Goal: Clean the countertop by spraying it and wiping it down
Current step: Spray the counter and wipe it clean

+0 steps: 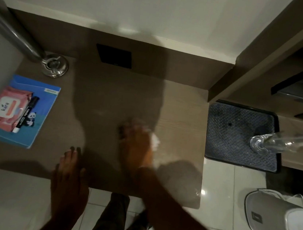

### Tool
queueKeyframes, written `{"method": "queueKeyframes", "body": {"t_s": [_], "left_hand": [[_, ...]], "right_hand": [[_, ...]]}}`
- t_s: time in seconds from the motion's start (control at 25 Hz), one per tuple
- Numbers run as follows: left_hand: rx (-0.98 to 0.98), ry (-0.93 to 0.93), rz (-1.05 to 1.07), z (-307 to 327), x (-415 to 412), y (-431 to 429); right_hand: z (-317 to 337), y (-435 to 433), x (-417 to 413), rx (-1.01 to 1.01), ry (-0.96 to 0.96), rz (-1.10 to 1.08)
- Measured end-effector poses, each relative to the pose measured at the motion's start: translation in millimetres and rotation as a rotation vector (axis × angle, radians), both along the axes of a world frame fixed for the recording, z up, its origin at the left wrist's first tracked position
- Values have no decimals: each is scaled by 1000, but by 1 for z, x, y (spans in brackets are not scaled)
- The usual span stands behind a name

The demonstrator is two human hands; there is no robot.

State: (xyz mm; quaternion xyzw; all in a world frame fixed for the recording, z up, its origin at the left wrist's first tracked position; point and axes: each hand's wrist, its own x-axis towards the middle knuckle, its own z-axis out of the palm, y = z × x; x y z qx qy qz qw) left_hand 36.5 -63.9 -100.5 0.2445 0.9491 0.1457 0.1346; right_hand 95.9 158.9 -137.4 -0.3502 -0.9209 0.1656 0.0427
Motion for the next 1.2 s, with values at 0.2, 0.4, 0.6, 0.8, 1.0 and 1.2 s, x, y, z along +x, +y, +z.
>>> {"method": "queueKeyframes", "body": {"t_s": [0.2,0.4,0.6,0.8,1.0,1.2], "left_hand": [[-80,91,45,5,-3,-13],[-68,120,-1,17,7,-26],[2,68,24,40,20,-28],[-6,221,50,53,3,-71],[-111,207,92,40,-56,-98],[-136,14,158,9,-121,-108]], "right_hand": [[-10,-106,71,-126,-16,356],[3,23,203,1,-168,-113],[8,13,124,-29,-183,-223],[12,-130,36,-78,-68,369],[1,-60,110,8,-64,279],[11,22,34,-85,-255,-396]]}}
